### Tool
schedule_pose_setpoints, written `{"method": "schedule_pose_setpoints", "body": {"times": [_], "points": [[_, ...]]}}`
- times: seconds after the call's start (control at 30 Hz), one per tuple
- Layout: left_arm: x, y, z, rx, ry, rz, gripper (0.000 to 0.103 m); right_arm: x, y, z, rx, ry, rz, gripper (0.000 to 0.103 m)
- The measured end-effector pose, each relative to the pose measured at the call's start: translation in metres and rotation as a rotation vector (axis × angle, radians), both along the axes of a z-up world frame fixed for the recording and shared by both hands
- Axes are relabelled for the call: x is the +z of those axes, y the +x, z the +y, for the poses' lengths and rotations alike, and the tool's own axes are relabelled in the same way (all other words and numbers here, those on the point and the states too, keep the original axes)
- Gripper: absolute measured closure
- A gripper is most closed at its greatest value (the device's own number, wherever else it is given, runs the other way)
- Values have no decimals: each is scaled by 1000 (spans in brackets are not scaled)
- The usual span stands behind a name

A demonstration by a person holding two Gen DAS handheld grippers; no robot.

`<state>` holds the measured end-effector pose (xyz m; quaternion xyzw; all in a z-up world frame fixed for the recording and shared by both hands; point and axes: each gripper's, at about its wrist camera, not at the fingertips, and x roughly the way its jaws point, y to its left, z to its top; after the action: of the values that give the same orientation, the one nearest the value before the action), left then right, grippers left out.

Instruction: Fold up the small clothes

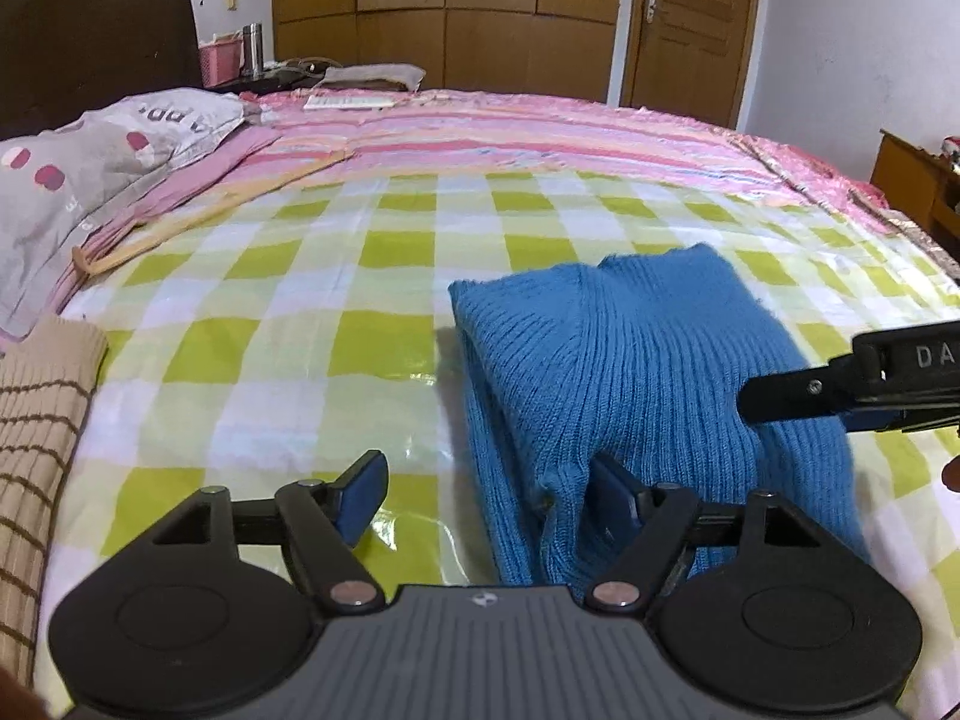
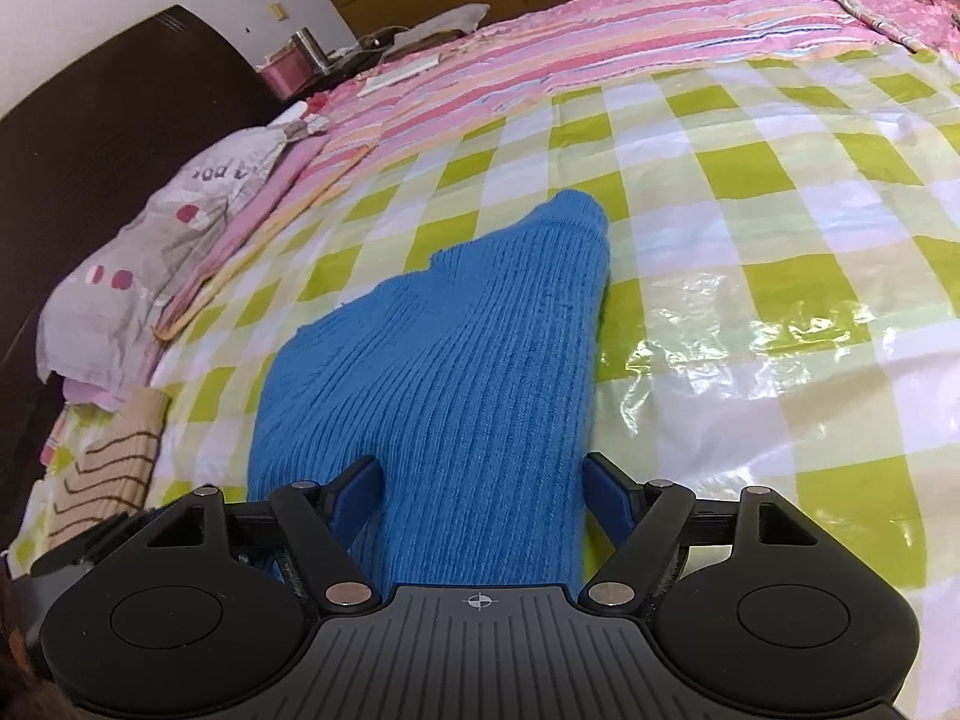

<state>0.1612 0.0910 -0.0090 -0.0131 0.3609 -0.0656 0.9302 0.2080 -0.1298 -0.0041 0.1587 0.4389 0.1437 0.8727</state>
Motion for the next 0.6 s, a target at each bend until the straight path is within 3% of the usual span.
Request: {"method": "schedule_pose_setpoints", "body": {"times": [0.43,0.53,0.6], "points": [[-1,14,12,-70,-225,34,23,-15,12,-10,-10,116,27,25],[-6,16,10,-93,-238,67,22,-16,11,-13,5,131,30,25],[-13,21,7,-89,-229,101,15,-19,10,-15,11,142,42,25]]}}
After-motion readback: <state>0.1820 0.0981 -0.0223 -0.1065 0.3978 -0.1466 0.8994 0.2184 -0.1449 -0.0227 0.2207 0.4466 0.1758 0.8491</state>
